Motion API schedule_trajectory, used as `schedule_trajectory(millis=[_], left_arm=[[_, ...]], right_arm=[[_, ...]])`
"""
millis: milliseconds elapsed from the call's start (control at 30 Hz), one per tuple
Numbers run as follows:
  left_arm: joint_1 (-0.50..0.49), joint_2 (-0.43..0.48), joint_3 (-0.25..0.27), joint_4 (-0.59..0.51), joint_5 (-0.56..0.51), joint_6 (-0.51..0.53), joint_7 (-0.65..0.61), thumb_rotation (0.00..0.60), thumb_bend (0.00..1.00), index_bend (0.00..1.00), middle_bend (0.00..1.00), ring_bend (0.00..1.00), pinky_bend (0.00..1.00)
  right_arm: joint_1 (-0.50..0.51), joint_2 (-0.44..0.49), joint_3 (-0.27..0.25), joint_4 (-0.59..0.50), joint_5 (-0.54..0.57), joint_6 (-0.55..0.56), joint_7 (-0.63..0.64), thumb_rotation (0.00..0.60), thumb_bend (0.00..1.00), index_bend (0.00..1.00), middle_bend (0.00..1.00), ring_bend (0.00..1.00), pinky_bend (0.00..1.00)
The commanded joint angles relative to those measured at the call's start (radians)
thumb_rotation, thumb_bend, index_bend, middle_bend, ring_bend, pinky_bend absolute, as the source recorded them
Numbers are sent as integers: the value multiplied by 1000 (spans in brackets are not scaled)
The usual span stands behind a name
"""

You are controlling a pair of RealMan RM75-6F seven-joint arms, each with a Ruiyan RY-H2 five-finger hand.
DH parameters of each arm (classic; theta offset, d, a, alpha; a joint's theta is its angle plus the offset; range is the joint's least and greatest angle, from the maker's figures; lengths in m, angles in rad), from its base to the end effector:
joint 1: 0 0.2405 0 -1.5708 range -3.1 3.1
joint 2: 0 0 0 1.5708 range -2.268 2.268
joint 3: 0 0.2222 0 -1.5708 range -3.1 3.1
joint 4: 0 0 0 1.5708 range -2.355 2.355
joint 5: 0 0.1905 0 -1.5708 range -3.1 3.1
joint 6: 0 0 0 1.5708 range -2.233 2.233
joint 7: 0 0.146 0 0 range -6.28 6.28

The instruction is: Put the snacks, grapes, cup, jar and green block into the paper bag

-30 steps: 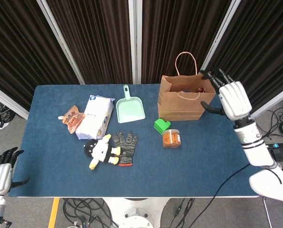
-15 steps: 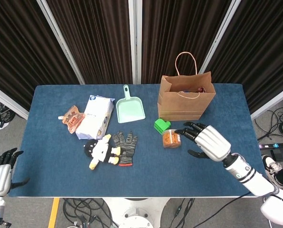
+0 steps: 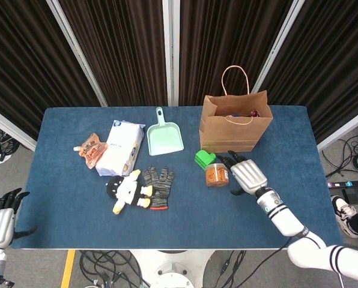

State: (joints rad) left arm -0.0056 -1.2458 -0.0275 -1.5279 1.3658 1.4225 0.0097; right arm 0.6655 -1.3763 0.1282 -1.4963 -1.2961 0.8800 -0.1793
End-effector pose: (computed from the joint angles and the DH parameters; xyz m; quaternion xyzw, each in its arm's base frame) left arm -0.3122 0.1489 0.1279 -0.5432 -0.4744 -0.3252 0.6117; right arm -0.1630 -0.3101 0.0341 0.7729 -0.3645 0.3341 0.3975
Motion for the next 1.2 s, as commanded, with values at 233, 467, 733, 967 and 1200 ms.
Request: schedule_trajectory(millis=[233, 467, 733, 967, 1200], left_arm=[[2, -7, 3, 13, 1, -2, -9, 600, 50, 246, 203, 121, 153], [-4, -8, -1, 16, -2, -10, -11, 600, 50, 246, 203, 121, 153], [1, -9, 1, 21, -7, -11, -18, 600, 50, 246, 203, 121, 153], [4, -7, 1, 24, -6, -7, -22, 600, 50, 246, 203, 121, 153], [-1, -6, -1, 15, 0, -7, -12, 600, 49, 246, 203, 121, 153]], right_arm=[[31, -108, 11, 125, 68, -28, -41, 600, 0, 0, 181, 16, 236], [47, -153, 9, 176, 72, -40, -39, 600, 39, 14, 221, 20, 236], [49, -224, -4, 243, 15, 24, -47, 600, 133, 376, 396, 153, 332], [22, -151, -4, 158, -136, 176, 64, 600, 160, 596, 484, 310, 545], [-15, 37, 34, -51, -296, 383, 166, 600, 160, 608, 498, 318, 563]])
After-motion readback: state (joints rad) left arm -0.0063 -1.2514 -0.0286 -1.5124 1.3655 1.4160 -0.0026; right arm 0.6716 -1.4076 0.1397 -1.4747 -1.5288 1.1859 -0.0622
